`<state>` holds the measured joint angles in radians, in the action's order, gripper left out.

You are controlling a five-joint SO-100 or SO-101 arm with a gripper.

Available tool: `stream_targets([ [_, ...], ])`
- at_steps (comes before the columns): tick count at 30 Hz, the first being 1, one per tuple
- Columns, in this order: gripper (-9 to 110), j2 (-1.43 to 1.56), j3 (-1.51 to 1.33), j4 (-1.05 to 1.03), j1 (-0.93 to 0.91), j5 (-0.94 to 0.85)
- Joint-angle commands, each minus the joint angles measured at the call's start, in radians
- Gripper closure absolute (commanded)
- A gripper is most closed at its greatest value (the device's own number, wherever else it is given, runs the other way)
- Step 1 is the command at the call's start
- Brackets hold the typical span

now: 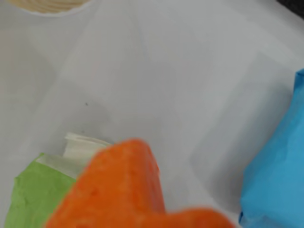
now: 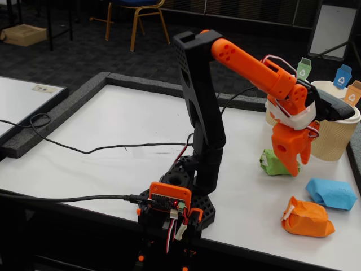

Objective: Sort rubbish by color.

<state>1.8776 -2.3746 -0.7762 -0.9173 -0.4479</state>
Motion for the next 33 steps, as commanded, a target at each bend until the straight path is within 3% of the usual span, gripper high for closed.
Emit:
stream_targets([
  [1,86,0.067,0.146,-0.012,0.048,-0.021],
  [14,82,0.147,0.146,-0.179,0.169,-0.089],
  [33,77,0.146,0.051,-0.179,0.184,-0.216],
])
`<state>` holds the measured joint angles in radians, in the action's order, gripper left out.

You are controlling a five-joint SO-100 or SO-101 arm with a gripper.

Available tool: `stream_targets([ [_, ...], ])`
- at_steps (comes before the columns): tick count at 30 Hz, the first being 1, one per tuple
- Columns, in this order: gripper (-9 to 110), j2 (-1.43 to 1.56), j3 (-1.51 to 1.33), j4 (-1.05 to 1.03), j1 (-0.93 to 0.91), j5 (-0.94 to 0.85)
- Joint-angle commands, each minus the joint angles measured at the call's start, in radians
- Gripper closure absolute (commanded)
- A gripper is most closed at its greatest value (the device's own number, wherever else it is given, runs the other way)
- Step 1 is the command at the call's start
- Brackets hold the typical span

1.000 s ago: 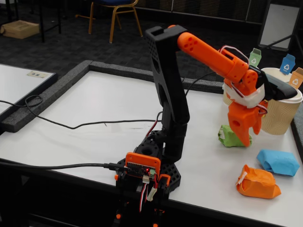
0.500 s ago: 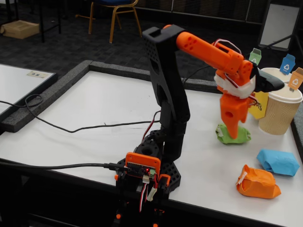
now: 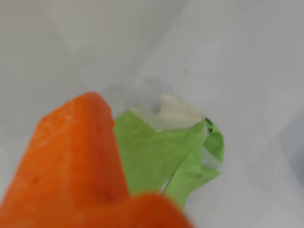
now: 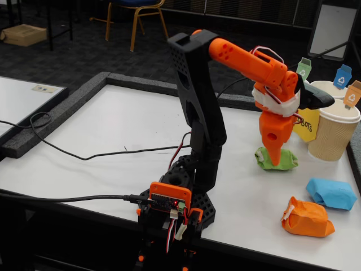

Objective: Sort rubbish by color.

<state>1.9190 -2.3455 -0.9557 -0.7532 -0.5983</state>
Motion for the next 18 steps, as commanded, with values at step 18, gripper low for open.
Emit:
stream_targets([
  [18,96,0.002,0.044,0.115,0.021,-0.126],
])
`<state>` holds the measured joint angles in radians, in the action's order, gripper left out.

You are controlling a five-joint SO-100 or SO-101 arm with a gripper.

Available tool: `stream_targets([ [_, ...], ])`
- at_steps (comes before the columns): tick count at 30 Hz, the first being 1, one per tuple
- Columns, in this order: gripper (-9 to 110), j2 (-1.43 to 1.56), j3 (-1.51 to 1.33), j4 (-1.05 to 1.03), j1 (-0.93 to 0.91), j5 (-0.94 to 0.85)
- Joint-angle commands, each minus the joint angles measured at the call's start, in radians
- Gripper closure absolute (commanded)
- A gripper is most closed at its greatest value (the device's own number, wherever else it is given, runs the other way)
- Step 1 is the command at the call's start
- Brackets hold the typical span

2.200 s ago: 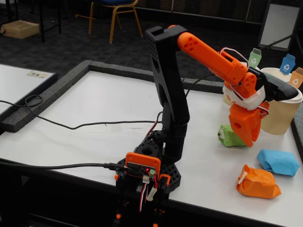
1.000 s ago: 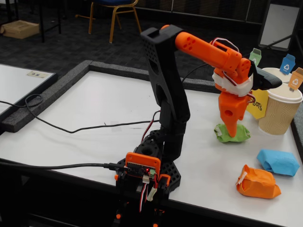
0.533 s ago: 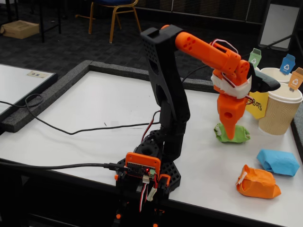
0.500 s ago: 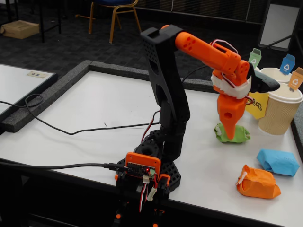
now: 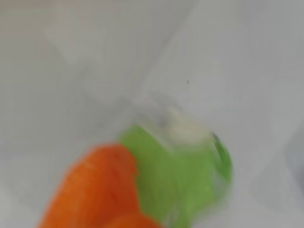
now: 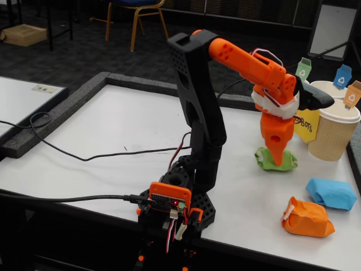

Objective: Sort rubbish by color.

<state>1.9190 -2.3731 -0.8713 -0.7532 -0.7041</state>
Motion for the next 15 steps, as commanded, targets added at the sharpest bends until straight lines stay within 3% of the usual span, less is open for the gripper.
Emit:
stream_targets([
  [1,97,-0.011,0.081,0.032,0.021,-0.020],
  [15,100,-0.098,0.164,0.011,0.021,-0.020],
])
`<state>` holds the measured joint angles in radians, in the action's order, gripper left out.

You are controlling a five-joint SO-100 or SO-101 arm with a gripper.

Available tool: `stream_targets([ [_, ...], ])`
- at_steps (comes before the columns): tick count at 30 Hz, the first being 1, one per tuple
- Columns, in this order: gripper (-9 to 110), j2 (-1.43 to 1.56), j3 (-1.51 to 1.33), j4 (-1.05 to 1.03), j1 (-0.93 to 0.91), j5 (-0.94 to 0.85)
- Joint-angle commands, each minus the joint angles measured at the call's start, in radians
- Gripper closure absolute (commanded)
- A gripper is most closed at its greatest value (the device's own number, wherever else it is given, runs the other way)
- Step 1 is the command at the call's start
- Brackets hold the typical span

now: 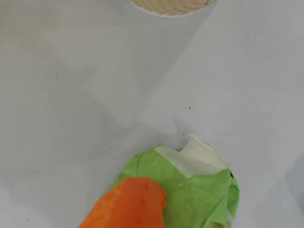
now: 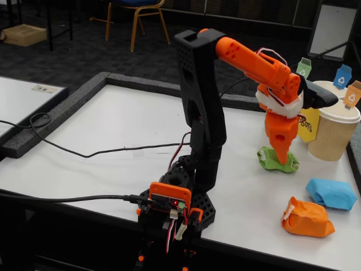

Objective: Sort rubbish by color.

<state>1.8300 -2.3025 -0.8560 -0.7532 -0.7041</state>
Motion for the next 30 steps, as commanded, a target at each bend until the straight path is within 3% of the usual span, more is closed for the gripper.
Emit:
stream_targets([
  [1,101,-0.009,0.107,-0.015,0.021,-0.020],
  [17,101,0.193,0.238,-0.287,0.023,-0.006],
  [30,101,0.328,0.236,-0.371,0.023,-0.006],
])
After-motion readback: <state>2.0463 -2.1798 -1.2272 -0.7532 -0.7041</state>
